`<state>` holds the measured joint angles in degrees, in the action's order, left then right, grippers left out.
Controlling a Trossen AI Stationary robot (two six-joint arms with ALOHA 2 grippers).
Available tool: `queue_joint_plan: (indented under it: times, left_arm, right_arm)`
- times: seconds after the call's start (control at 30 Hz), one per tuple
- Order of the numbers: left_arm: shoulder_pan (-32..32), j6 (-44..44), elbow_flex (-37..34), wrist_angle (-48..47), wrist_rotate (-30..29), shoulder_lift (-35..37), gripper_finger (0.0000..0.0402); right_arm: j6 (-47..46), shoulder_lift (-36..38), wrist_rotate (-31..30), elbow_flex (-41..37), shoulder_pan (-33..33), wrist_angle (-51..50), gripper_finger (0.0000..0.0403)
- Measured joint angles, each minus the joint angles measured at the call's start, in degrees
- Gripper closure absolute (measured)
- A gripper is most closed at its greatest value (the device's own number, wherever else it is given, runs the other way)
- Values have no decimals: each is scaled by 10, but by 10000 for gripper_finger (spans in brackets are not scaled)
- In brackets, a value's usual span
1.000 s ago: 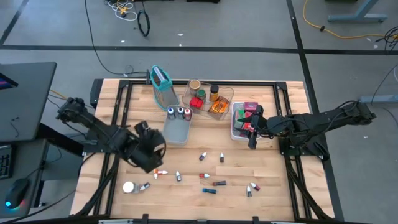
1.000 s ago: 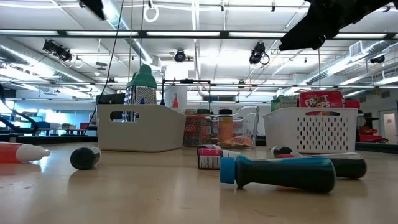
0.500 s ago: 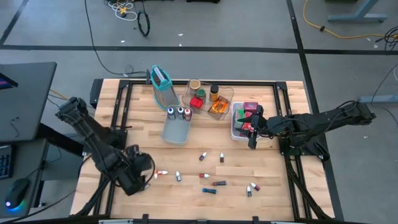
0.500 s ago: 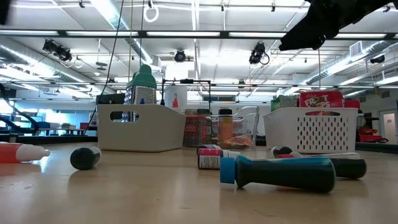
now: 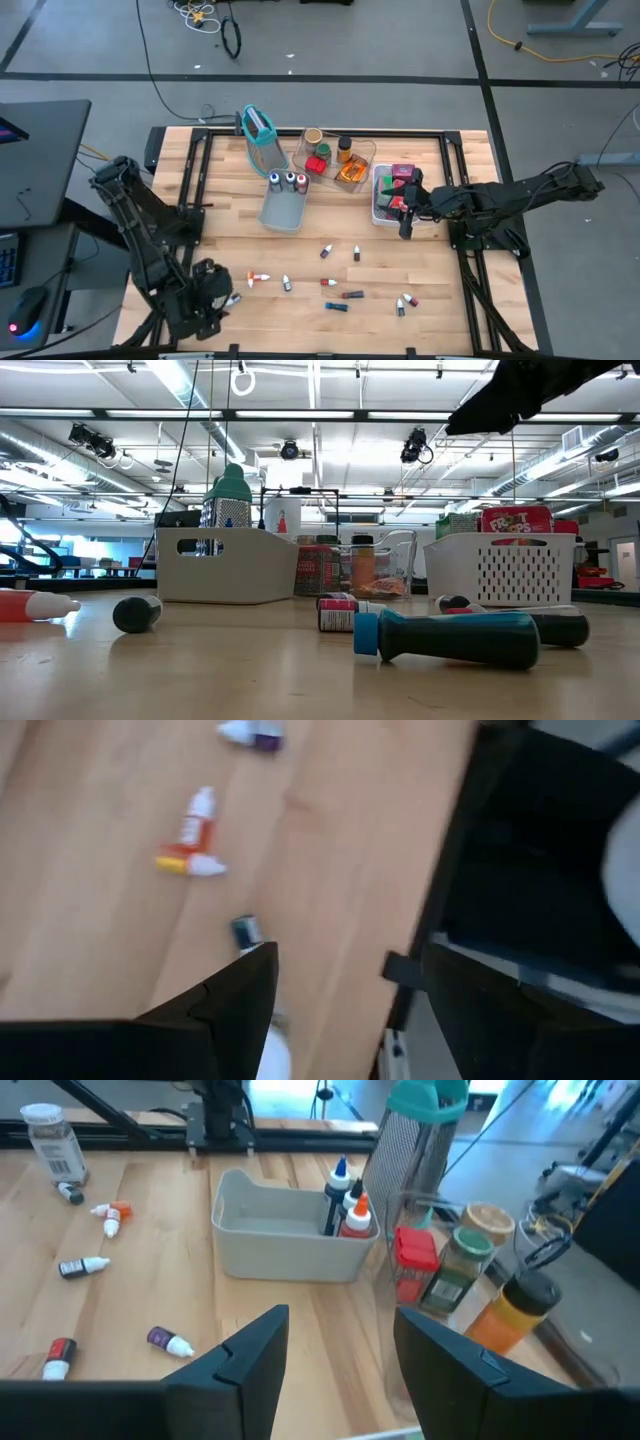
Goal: Pick & Place Kitchen Items
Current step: Put the white seasoning bottle into the transparent bin
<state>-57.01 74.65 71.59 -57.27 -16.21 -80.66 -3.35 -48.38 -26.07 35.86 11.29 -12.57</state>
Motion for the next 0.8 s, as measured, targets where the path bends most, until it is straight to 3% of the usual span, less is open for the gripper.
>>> queue_joint_plan:
  times: [0.4,0.57,0.8]
  left_arm:
    - [-16,-128,0,161,-5,0,148]
    - [-15,-121,0,146,-7,0,148]
    - [-15,-35,0,64,13,0,148]
  right_arm:
    - [29,0,0,0,0,43,209]
    - [29,0,0,0,0,45,209]
    - [52,0,0,0,0,45,209]
